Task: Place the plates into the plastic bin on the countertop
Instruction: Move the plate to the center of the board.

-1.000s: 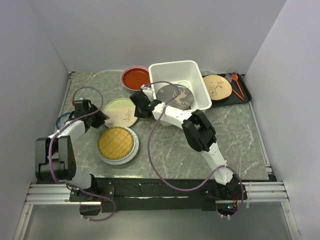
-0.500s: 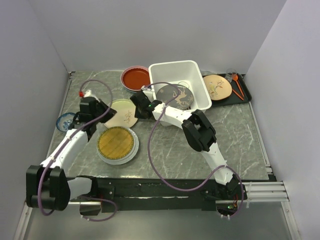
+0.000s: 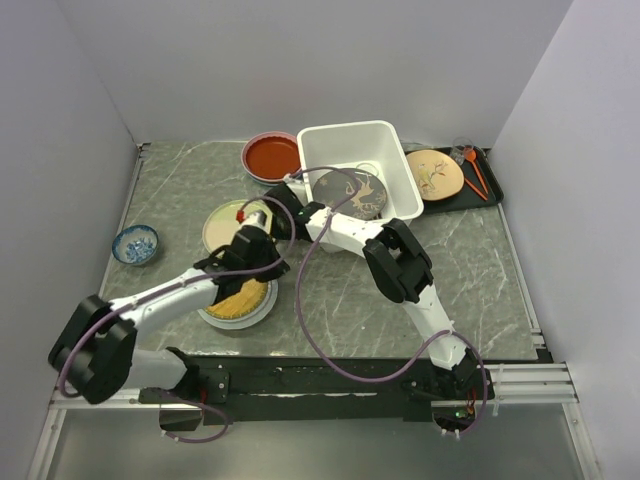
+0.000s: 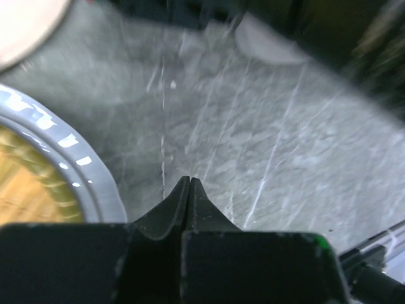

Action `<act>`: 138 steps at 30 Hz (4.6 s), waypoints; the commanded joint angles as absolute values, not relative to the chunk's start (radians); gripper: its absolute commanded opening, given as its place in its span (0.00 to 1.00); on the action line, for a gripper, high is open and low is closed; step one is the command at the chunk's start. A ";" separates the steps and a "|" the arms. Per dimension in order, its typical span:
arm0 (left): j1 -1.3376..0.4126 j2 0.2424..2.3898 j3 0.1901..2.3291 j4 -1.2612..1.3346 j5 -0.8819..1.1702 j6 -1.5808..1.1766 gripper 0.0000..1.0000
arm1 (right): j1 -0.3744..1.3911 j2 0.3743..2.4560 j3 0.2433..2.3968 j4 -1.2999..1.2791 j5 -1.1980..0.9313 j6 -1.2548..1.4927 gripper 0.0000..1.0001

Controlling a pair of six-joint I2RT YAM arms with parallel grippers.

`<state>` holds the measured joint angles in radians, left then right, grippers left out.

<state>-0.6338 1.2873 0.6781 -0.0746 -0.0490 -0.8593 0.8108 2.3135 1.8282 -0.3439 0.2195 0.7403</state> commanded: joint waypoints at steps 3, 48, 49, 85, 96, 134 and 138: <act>-0.713 1.387 0.695 -0.023 -0.169 -0.936 0.01 | 0.792 2.287 1.815 -0.301 0.207 0.746 0.00; -0.463 1.149 0.456 -0.222 -0.351 -1.065 0.01 | 0.804 2.250 1.675 -0.308 0.160 0.683 0.00; -0.456 1.143 0.454 -0.233 -0.353 -1.062 0.01 | 0.804 2.249 1.660 -0.307 0.160 0.683 0.00; -0.448 1.333 0.588 -0.022 -0.184 -0.908 0.01 | 0.880 2.014 1.330 -0.364 0.219 0.718 0.03; -0.472 1.404 0.574 0.029 -0.169 -0.928 0.01 | 0.899 2.031 1.350 -0.387 0.227 0.724 0.49; -0.474 1.282 0.598 0.015 -0.141 -0.781 0.52 | 0.951 1.845 1.301 -0.491 0.440 0.736 0.00; -0.474 1.287 0.601 0.049 -0.086 -0.778 0.52 | 0.971 1.839 1.321 -0.514 0.457 0.738 0.00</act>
